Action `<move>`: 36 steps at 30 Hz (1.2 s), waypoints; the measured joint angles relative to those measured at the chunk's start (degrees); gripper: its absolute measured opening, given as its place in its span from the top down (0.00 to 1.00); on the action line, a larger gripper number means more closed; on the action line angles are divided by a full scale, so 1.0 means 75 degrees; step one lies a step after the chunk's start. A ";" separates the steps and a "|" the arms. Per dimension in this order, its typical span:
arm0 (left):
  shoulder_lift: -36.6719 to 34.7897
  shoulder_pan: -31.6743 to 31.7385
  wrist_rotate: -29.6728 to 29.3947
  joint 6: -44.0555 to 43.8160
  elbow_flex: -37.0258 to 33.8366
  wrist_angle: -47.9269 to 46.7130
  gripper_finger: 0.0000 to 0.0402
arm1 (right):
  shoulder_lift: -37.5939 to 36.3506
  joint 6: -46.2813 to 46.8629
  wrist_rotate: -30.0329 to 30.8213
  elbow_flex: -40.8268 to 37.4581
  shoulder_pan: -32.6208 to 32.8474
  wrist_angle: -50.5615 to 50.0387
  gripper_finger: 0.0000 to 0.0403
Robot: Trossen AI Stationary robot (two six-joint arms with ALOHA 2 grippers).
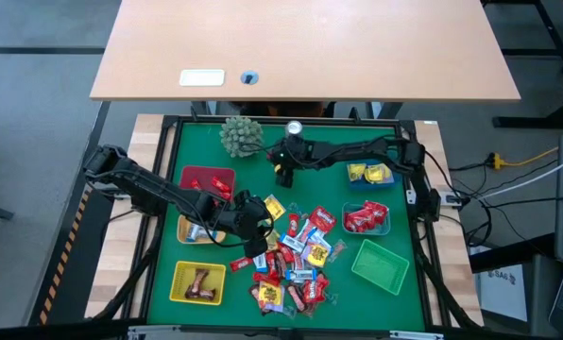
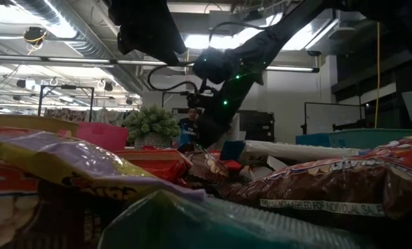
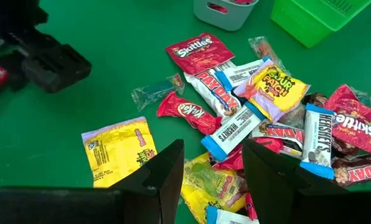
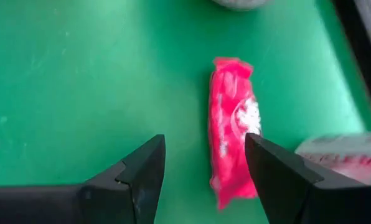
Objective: Sort candy
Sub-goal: Put the red chocolate bar into the red bin
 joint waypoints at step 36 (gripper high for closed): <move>0.0000 -0.0003 0.0003 0.0005 0.0000 0.0061 0.63 | 0.0193 0.0000 -0.1835 0.0713 0.0026 -0.0615 0.45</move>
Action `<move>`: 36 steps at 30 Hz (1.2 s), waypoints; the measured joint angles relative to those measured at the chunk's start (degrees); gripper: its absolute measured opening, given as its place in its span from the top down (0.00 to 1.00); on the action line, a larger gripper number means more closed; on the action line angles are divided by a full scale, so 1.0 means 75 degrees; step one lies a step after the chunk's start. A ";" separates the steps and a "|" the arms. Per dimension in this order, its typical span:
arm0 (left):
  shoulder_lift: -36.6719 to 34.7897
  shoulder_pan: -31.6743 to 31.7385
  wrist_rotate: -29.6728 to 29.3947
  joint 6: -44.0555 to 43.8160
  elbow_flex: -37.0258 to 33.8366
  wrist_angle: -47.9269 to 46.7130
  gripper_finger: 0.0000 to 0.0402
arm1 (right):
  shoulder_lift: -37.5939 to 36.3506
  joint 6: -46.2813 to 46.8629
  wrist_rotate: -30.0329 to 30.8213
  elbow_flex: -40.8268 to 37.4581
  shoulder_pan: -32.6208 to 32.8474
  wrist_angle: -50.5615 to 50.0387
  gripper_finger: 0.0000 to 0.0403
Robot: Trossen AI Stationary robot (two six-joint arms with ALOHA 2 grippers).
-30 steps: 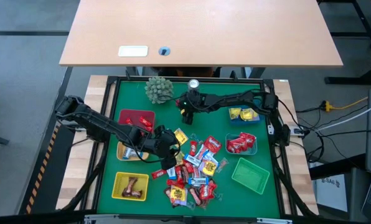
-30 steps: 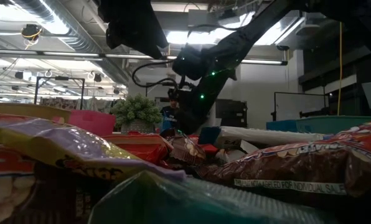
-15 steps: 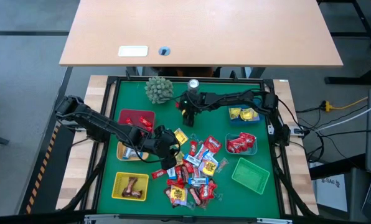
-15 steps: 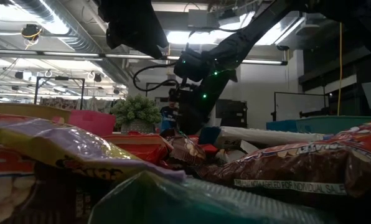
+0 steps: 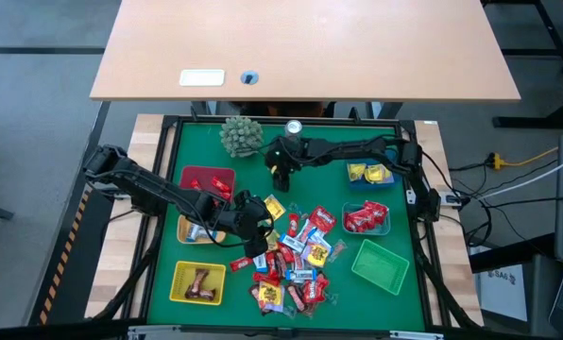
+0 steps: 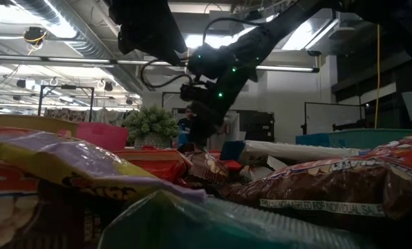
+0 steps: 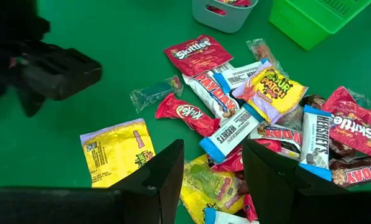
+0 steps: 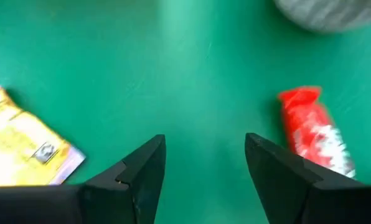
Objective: Sort candy
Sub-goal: Put the red chocolate bar into the red bin
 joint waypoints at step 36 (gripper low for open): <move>0.0000 0.0000 0.0000 0.0006 0.0000 0.0079 0.63 | 0.0117 -0.0569 0.1559 0.0129 -0.0312 0.0838 0.45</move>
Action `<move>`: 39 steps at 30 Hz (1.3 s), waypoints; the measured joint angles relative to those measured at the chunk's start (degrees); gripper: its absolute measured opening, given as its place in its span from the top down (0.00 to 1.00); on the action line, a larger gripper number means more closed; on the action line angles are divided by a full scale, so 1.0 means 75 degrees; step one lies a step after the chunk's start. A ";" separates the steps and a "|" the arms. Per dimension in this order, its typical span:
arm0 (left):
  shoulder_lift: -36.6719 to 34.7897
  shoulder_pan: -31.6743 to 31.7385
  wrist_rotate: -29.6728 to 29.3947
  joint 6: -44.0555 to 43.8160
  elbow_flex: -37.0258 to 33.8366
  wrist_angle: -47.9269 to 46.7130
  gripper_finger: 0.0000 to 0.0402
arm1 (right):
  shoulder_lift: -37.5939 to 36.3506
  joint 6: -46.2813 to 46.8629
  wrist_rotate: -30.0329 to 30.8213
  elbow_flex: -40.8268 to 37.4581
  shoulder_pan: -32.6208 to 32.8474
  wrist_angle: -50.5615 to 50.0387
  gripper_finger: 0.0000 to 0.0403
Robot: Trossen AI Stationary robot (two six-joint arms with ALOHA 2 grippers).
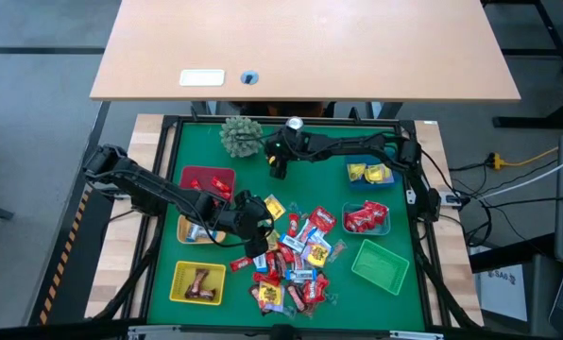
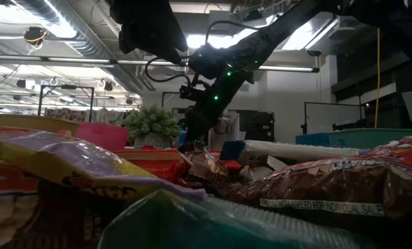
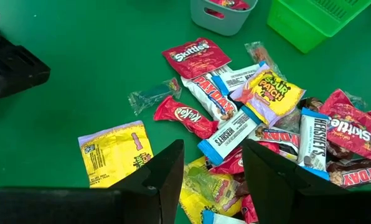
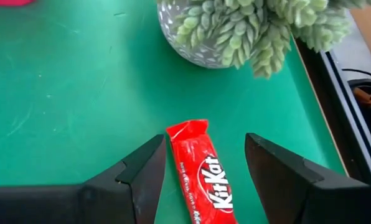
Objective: Sort candy
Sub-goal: Put the red chocolate bar into the red bin
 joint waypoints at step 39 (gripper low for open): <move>0.0000 -0.0006 0.0003 0.0000 0.0000 0.0058 0.63 | 0.0256 0.1595 -0.0849 0.0012 0.0004 -0.1360 0.45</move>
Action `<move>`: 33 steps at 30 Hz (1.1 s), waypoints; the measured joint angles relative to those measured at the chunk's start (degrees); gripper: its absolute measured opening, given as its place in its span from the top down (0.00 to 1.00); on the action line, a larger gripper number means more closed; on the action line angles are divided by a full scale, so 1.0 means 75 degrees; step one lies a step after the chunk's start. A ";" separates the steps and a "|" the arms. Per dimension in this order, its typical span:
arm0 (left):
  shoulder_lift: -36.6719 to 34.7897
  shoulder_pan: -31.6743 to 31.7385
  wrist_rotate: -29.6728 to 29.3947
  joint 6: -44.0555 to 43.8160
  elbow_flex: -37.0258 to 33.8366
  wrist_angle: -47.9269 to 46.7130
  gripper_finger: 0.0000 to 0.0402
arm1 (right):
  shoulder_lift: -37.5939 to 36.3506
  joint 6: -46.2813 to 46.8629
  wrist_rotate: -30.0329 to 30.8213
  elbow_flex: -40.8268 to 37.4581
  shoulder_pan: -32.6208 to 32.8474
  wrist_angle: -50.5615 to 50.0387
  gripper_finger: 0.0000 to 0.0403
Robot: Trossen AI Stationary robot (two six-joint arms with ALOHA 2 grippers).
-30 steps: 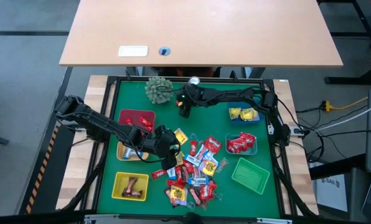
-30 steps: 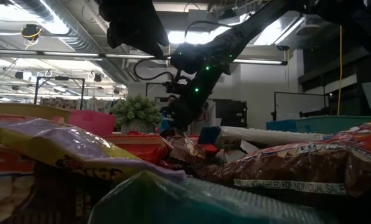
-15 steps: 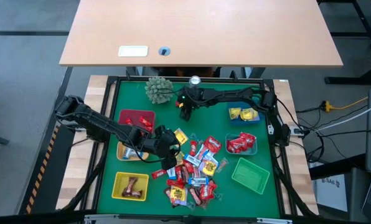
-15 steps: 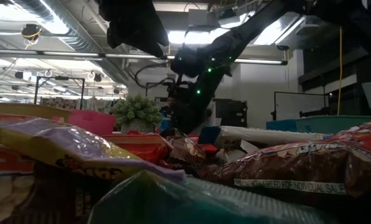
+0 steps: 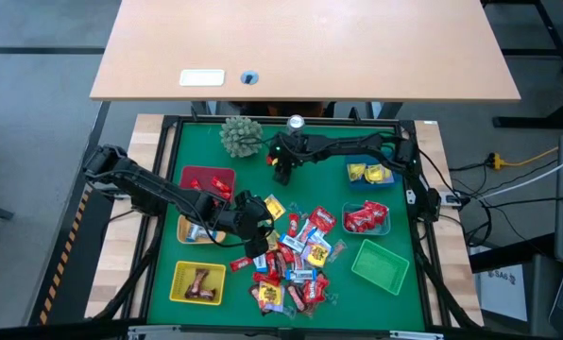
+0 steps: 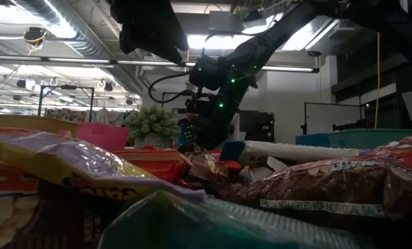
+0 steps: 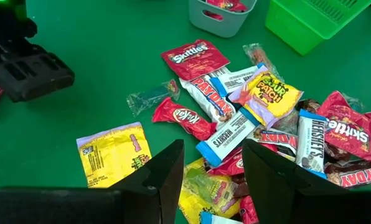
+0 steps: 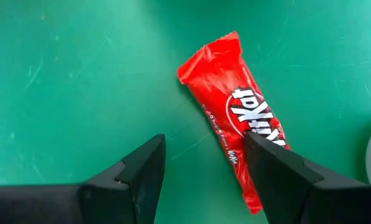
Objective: Sort candy
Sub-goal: Put the red chocolate bar into the red bin
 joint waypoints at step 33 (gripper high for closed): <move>0.0000 -0.0003 0.0003 0.0000 0.0001 -0.0012 0.63 | -0.0361 -0.2039 -0.1246 -0.0032 0.0990 -0.1893 0.45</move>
